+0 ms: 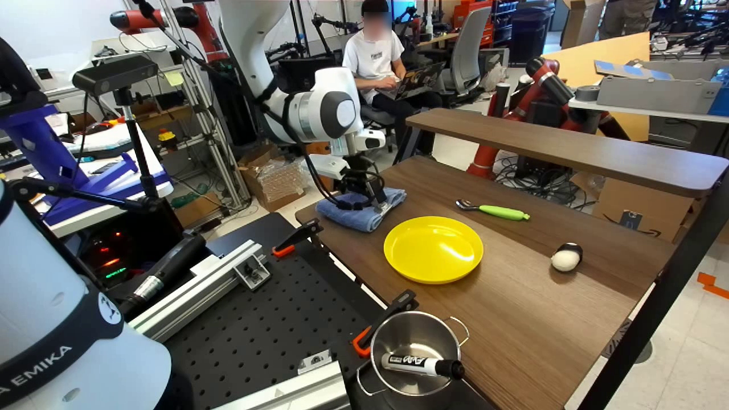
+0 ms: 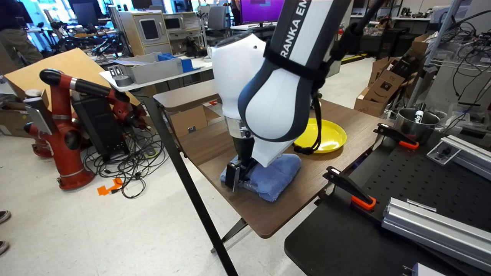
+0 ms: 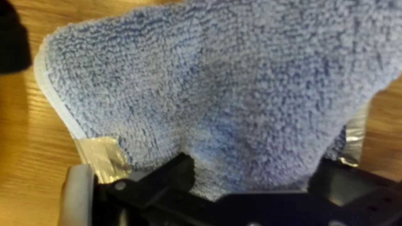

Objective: Slide the blue towel backwards

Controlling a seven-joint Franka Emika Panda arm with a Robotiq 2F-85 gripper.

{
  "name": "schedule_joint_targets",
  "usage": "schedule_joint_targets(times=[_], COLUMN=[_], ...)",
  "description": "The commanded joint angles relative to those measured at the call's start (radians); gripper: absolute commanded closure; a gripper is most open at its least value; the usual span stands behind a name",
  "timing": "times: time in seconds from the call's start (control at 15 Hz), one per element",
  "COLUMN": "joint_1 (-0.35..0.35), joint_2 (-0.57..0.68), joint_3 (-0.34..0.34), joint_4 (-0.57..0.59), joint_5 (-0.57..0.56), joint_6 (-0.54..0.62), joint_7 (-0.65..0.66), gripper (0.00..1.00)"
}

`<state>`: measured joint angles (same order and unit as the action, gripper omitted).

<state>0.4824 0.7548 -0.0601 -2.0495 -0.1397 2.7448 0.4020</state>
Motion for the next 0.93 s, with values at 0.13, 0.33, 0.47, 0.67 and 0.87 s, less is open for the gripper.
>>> schedule_joint_targets(times=[0.13, 0.33, 0.47, 0.67, 0.87], joint_1=[0.070, 0.069, 0.060, 0.016, -0.040], joint_2=[-0.014, -0.031, -0.049, -0.093, -0.138], joint_3=[-0.055, -0.052, -0.046, -0.018, 0.009], joint_4=[-0.136, -0.175, -0.196, -0.212, -0.217], joint_5=[-0.030, -0.013, -0.005, 0.008, 0.022], joint_6=[0.124, 0.150, 0.147, 0.107, 0.052], joint_7=[0.022, -0.001, -0.011, -0.047, -0.094], gripper=[0.00, 0.00, 0.00, 0.00, 0.00])
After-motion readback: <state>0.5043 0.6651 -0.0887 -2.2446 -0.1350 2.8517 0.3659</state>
